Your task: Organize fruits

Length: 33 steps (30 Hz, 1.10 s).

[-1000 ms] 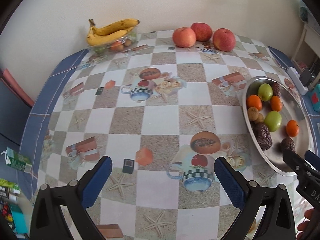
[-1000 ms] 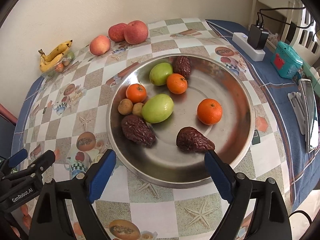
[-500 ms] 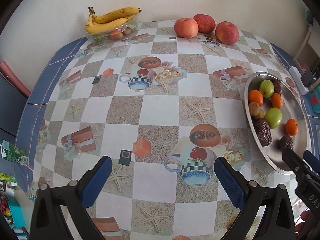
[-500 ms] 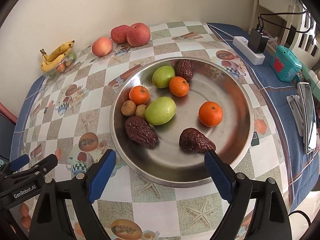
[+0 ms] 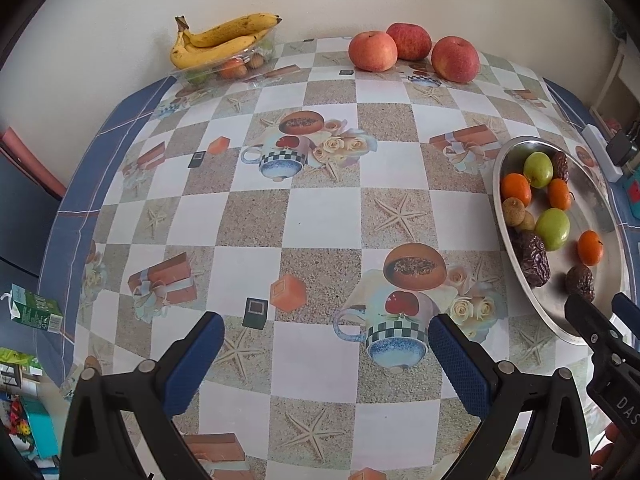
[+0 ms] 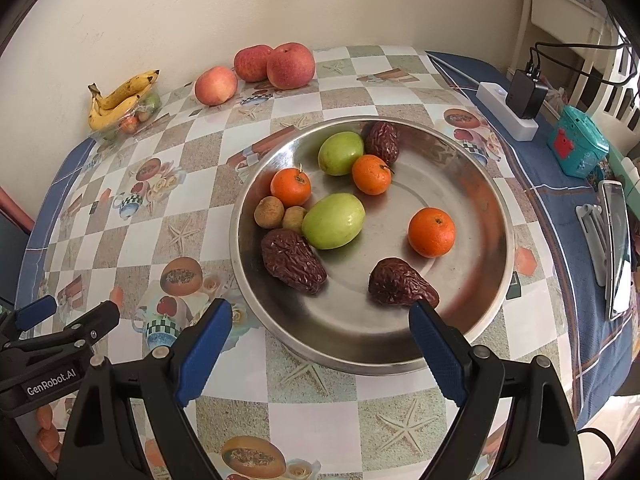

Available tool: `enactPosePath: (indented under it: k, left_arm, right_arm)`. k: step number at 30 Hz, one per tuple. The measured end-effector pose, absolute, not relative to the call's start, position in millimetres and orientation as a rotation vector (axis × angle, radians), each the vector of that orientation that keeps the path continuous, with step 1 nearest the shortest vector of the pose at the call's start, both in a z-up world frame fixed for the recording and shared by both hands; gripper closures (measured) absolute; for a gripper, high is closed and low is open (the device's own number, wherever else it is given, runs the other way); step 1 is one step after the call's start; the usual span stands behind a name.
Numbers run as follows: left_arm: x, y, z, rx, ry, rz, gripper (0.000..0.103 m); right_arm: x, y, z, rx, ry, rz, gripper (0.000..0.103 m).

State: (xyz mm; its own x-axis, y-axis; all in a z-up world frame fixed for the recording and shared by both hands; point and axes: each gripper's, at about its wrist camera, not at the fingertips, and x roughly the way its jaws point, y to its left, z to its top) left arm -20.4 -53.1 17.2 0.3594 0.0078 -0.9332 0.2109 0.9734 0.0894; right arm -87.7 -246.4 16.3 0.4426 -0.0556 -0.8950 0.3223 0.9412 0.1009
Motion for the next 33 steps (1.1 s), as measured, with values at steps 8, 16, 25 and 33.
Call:
enactPosePath:
  k: [8,16,25,33]
  left_arm:
    - [-19.4,-52.0,15.9,0.220,1.202,-0.114,0.000]
    - [-19.4,-50.9,16.1,0.239,1.194,-0.085,0.000]
    - [-19.0,-48.9,16.9,0.240,1.192,-0.070,0.000]
    - [-16.8,-45.7,14.9,0.256,1.194,-0.035,0.000]
  right_arm:
    - [-87.2,-246.4,15.3,0.271,1.097,-0.240,0.013]
    - [-86.9,-246.5,14.4,0.270,1.101,-0.237,0.013]
    - [-87.0,-246.5,14.2,0.269,1.103,-0.238,0.013]
    - [-86.9,-246.9,14.1,0.269,1.105,-0.238,0.013]
